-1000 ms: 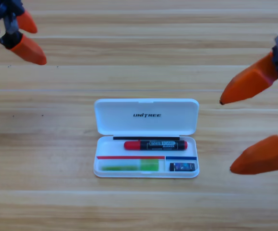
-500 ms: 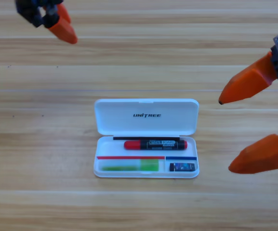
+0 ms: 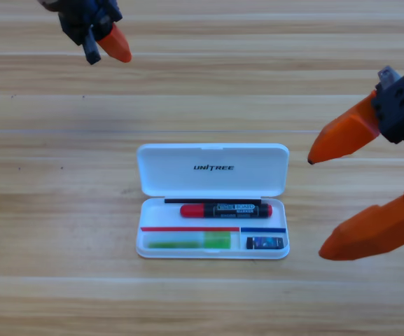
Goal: Clean up eraser and pencils
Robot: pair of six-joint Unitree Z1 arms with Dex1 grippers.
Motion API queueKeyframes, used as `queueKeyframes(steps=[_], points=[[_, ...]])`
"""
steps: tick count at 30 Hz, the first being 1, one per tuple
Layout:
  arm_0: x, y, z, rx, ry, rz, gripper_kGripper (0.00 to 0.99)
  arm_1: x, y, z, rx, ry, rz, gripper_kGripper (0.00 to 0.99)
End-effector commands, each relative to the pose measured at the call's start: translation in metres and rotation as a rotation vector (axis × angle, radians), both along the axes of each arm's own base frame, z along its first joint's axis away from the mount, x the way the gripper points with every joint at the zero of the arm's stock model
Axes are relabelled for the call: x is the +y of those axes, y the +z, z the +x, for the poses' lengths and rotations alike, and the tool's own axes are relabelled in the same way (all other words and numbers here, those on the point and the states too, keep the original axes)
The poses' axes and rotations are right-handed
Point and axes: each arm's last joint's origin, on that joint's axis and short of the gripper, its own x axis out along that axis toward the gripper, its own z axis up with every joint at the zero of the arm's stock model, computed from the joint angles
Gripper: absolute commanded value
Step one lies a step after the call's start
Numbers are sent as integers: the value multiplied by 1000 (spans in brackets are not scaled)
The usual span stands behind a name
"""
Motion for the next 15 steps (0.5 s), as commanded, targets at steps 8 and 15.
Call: queueKeyframes(steps=[8, 15], points=[[-47, -64, -9, 122, -146, 52, 0, 3, -16, 10, 45, -19, -28, 988], [-71, -85, -15, 162, -204, 67, 0, 3, -16, 10, 46, -18, -27, 988]])
